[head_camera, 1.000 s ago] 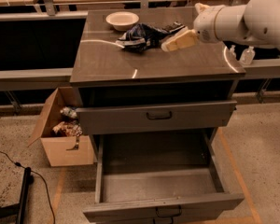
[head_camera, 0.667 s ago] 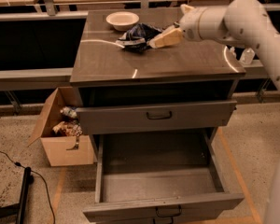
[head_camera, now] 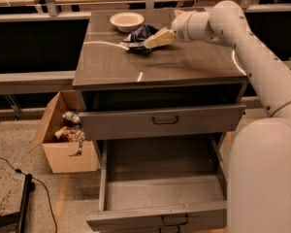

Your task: Place blue chip bag into middle drawer

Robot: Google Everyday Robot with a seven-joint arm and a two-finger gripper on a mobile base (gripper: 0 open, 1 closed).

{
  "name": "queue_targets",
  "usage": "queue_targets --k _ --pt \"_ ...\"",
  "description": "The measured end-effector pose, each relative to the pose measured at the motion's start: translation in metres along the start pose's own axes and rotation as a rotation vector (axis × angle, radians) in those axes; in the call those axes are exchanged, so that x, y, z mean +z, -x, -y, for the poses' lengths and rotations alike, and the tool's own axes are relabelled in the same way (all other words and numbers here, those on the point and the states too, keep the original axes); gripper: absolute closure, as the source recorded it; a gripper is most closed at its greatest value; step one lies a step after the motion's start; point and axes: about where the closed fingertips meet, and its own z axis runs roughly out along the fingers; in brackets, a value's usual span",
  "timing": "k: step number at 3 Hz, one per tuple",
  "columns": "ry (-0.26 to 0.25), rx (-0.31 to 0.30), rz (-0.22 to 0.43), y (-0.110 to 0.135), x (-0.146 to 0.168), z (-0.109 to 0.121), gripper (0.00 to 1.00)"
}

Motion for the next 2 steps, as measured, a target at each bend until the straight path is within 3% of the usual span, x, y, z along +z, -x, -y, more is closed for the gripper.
queue_targets --k 1,2 --pt "0.000 0.037 -0.051 -0.020 0.021 0.004 0.00" --pt "0.018 0.061 -0.080 -0.035 0.036 0.003 0.13"
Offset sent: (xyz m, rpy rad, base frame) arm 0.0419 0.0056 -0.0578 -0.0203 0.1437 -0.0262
